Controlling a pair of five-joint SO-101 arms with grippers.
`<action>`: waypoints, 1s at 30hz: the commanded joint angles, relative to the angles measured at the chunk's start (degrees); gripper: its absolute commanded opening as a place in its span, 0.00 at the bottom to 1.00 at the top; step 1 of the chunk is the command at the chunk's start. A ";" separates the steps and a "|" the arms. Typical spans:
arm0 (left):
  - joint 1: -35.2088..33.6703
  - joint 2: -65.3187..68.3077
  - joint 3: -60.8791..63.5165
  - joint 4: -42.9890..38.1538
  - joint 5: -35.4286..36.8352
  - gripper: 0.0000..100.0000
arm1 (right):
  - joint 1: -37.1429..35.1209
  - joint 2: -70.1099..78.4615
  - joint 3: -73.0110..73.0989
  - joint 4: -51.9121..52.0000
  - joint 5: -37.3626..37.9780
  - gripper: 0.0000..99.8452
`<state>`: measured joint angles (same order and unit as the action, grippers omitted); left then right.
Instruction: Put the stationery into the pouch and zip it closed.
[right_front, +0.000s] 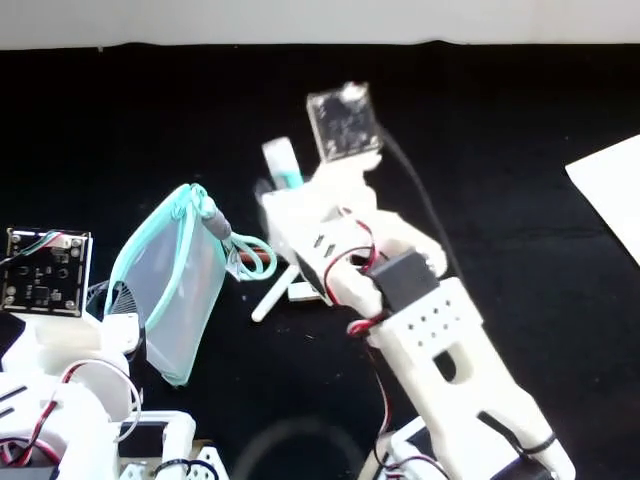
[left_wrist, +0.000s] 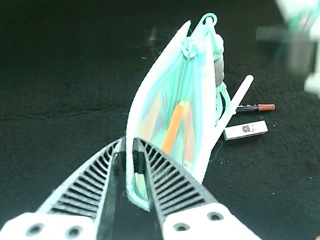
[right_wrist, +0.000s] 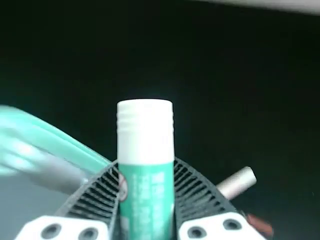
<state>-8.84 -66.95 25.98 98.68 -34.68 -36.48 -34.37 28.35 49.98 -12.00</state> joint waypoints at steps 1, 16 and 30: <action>-0.57 0.40 6.99 1.76 0.44 0.01 | 3.47 -0.13 10.42 -3.56 2.90 0.01; -0.48 0.31 6.99 1.76 0.35 0.01 | 4.26 -0.04 39.34 -7.25 27.69 0.02; -0.48 0.31 6.99 1.76 0.26 0.01 | 4.53 -0.13 43.21 -7.25 33.76 0.20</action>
<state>-8.84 -66.95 25.98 98.68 -34.68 -32.35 -34.46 71.60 43.12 20.88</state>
